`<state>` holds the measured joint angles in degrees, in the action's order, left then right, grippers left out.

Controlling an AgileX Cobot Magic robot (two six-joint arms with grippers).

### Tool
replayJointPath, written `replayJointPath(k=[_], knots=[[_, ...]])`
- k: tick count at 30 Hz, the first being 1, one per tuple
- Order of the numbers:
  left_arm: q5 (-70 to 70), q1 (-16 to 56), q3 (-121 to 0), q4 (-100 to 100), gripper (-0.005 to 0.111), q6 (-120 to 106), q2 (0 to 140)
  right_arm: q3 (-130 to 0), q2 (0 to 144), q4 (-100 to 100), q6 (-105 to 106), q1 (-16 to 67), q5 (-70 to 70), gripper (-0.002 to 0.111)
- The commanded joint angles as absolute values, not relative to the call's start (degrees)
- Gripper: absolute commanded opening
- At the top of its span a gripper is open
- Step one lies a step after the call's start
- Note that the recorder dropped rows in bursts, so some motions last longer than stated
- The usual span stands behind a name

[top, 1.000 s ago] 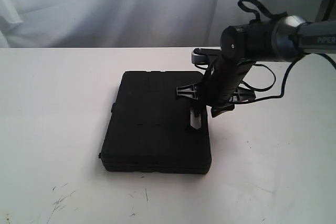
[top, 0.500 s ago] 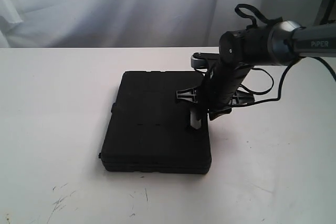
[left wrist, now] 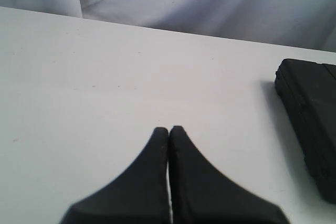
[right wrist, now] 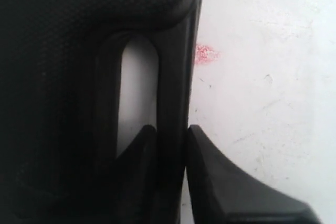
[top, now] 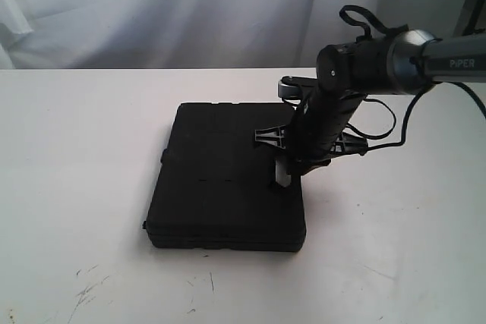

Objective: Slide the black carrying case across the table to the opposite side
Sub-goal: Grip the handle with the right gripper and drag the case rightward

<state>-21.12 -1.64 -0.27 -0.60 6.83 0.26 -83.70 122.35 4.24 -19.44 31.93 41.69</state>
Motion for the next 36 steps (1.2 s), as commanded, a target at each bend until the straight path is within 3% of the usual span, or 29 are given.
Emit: replayJointPath(k=[1, 18, 36], knots=[[-20.8, -1.7, 0.0, -0.7, 0.000, 7.0, 0.0, -84.0, 122.0, 2.4, -19.1, 31.5, 45.1, 0.000], [-20.8, -1.7, 0.0, -0.7, 0.000, 7.0, 0.0, -83.9, 118.2, -8.9, -18.5, 20.8, 57.2, 0.000], [-20.8, -1.7, 0.0, -0.7, 0.000, 6.9, 0.0, -83.9, 118.2, -13.2, -16.1, 14.8, 59.2, 0.000]])
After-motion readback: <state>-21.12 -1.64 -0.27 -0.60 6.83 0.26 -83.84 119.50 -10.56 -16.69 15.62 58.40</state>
